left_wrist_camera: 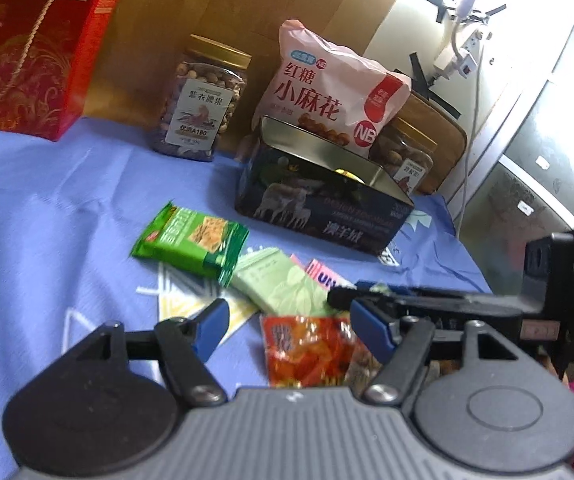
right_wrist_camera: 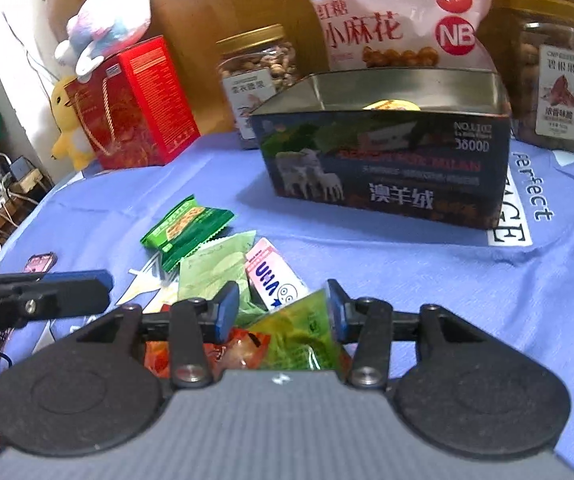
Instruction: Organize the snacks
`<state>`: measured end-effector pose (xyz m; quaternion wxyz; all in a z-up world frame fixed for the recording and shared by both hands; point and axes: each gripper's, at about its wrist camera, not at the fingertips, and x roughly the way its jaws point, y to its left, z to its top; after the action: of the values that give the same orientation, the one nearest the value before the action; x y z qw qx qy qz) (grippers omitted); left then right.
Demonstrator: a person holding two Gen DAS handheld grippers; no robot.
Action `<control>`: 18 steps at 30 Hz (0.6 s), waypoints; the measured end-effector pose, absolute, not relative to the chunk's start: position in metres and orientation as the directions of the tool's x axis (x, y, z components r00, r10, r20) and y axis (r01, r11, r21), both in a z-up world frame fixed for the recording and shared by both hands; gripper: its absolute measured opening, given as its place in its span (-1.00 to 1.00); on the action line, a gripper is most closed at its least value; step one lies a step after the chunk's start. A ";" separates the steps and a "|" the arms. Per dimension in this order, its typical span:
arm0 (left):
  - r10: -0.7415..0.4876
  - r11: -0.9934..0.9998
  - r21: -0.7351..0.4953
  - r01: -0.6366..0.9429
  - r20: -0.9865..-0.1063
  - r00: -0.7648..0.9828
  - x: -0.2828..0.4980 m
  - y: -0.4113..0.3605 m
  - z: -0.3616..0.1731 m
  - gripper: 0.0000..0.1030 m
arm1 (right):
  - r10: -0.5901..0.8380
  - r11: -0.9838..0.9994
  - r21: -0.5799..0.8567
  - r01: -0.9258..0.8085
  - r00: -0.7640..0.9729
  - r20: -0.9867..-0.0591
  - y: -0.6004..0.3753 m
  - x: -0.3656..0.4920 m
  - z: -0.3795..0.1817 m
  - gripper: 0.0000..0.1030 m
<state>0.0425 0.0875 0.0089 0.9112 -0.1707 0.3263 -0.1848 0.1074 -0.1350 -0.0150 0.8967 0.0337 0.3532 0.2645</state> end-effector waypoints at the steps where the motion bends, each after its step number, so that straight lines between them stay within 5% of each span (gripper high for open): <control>1: -0.449 0.875 -0.425 0.234 -0.528 0.721 0.037 0.087 0.010 0.33 | 0.495 0.857 0.230 -0.461 0.617 -0.612 -0.133 0.103 -0.014 0.02; 9: -0.481 0.867 -0.393 0.305 -0.504 0.718 0.017 0.082 0.022 0.38 | 0.499 0.852 0.161 -0.498 0.679 -0.539 -0.149 0.067 0.004 0.13; 18: -0.564 0.824 -0.416 0.384 -0.543 0.622 0.018 0.052 0.008 0.41 | 0.550 0.835 0.356 -0.420 0.657 -0.515 -0.210 0.009 -0.011 0.13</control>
<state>0.0182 0.0516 0.0077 0.8911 -0.1308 0.3436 -0.2661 0.0094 -0.2100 -0.0107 0.9044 0.1034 0.3152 0.2682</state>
